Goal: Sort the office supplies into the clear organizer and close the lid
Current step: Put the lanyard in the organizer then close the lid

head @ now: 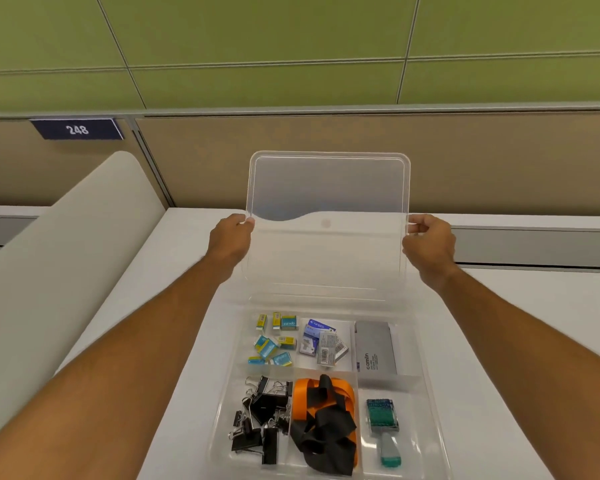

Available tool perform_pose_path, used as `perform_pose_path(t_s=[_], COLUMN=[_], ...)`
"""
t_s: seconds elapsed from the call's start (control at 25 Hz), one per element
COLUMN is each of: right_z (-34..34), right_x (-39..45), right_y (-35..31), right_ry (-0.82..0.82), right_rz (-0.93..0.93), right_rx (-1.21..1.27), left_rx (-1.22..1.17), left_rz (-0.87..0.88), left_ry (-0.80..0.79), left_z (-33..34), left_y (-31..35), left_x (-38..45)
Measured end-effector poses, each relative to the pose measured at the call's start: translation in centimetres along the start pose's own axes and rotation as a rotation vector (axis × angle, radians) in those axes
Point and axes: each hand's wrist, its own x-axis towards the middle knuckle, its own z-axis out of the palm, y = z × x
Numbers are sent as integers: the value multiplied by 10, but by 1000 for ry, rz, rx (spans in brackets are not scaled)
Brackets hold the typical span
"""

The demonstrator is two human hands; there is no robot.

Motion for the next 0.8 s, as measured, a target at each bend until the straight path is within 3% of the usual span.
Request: perform_pose_path(t_s=[0.28, 0.48, 0.64, 0.8], right_z=[-37, -55, -67, -76], right_x=[-33, -62, -82, -102], right_y=[-30, -35, -23, -3], right_ry=[9, -41, -92, -134], right_rz=[-89, 174, 275, 313], right_rx=[294, 703, 823, 729], left_rx=[-401, -809, -802, -723], left_rz=[-10, -75, -78, -54], left_ry=[45, 56, 22, -56], left_z=[-28, -50, -62, -64], left_y=[24, 19, 0, -23], left_x=[-33, -62, -83, -101])
